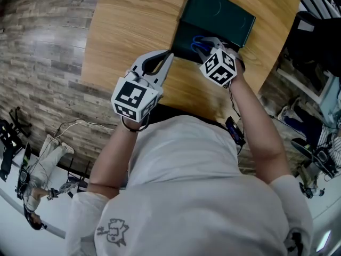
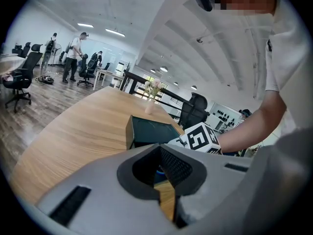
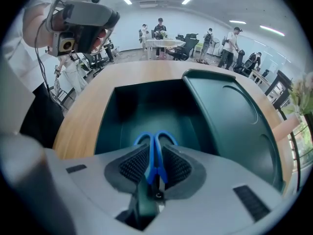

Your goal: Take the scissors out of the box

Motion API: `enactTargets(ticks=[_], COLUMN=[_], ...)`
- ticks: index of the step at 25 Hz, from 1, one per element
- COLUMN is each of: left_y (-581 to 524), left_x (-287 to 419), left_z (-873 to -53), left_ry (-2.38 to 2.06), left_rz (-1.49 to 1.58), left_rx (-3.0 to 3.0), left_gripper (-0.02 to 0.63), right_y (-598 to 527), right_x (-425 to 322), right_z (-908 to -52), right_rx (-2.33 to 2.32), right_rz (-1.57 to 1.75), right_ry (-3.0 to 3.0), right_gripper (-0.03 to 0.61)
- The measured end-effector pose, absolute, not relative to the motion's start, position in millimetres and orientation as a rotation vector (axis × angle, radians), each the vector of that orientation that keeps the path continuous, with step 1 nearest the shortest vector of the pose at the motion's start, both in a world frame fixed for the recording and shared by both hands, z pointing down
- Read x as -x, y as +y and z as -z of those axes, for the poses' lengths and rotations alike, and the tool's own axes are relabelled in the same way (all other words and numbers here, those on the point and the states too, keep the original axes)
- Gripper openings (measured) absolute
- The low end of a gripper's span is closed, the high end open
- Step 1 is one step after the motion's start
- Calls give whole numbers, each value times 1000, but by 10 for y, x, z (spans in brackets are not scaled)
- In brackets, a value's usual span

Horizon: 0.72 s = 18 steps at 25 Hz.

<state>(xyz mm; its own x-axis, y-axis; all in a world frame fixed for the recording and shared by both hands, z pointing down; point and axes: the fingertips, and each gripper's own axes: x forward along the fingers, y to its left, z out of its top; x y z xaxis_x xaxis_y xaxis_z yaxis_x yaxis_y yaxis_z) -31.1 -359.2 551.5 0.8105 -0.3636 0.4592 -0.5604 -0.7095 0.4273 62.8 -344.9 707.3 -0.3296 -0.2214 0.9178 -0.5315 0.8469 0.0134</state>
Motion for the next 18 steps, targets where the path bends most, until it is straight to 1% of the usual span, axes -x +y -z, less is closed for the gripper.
enactTargets(ticks=[8, 18], left_y=[-3440, -3119], left_x=[281, 195], left_z=[-5456, -5281], left_ry=[-702, -735], left_rz=[-470, -462], left_rx=[-2443, -2476], left_gripper=[6, 5], right_y=[-3393, -3303], right_x=[-600, -576], right_z=[-6996, -6473], right_rx=[-545, -639], right_rz=[-274, -238], right_ry=[-1940, -2030], right_gripper=[91, 91])
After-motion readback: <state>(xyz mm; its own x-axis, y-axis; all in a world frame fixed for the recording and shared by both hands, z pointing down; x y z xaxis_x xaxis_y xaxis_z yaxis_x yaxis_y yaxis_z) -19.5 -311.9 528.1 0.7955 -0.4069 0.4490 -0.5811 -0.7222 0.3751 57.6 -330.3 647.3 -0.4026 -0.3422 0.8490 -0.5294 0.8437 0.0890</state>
